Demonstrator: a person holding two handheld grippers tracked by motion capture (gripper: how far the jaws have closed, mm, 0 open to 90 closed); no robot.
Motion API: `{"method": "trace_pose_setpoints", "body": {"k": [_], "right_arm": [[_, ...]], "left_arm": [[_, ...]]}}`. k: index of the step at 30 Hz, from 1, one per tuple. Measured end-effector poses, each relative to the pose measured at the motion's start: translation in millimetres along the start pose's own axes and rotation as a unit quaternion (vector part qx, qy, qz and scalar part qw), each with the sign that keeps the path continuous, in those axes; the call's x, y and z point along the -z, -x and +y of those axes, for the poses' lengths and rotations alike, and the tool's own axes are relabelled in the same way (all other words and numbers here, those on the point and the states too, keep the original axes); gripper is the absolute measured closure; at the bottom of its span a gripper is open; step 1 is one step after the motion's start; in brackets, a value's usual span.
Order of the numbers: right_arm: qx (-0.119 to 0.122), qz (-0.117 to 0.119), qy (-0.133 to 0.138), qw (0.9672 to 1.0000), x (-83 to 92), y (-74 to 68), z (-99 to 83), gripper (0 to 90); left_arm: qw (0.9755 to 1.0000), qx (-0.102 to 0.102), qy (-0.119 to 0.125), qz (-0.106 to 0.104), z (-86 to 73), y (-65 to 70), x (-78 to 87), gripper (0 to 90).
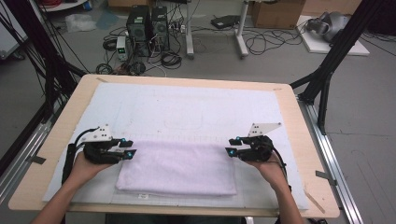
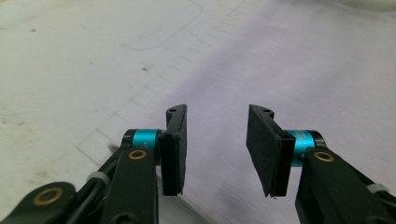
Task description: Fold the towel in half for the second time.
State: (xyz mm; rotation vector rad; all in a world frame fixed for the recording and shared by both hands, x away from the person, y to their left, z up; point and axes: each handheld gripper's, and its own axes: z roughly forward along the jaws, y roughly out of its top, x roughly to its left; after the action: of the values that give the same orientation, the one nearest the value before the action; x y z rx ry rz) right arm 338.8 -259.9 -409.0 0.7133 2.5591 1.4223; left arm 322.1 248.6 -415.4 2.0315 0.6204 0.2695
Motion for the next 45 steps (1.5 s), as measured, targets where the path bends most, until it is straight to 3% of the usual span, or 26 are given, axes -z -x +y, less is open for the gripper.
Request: {"method": "trace_pose_setpoints", "body": {"k": [4, 8, 13, 17, 23, 31, 37, 45], "right_arm": [[-0.005, -0.011, -0.004, 0.9999, -10.8, 12.6, 3.1, 55.1], [-0.014, -0.013, -0.014, 0.9997, -20.5, 21.6, -0.9, 53.9], [-0.032, -0.008, -0.023, 0.9992, -24.2, 27.5, -6.2, 53.7], [-0.027, -0.004, -0.041, 0.9988, -31.1, 26.9, -9.3, 55.4], [-0.028, -0.001, -0.053, 0.9982, -36.6, 25.8, -19.1, 58.1], [-0.030, 0.011, -0.064, 0.9975, -37.1, 21.6, -18.7, 73.3], [-0.011, 0.005, -0.068, 0.9976, -37.1, 17.2, -15.2, 81.4], [-0.012, 0.002, -0.042, 0.9990, -27.7, 17.6, -9.8, 82.6]], "left_arm": [[0.9994, 0.025, -0.003, 0.025, -1.3, -16.1, -8.0, 51.6], [0.9971, 0.056, -0.009, 0.050, -7.6, -29.2, -15.0, 47.7], [0.9959, 0.063, -0.034, 0.056, -13.3, -36.4, -23.6, 48.0], [0.9947, 0.065, -0.057, 0.056, -16.2, -36.3, -29.3, 48.9], [0.9949, 0.062, -0.063, 0.049, -16.1, -35.5, -31.3, 51.3], [0.9957, 0.062, -0.064, 0.026, -15.6, -35.0, -31.0, 66.8], [0.9961, 0.033, -0.071, 0.041, -11.3, -28.0, -29.6, 80.7], [0.9965, 0.035, -0.051, 0.057, -3.3, -24.9, -24.9, 82.6]]}}
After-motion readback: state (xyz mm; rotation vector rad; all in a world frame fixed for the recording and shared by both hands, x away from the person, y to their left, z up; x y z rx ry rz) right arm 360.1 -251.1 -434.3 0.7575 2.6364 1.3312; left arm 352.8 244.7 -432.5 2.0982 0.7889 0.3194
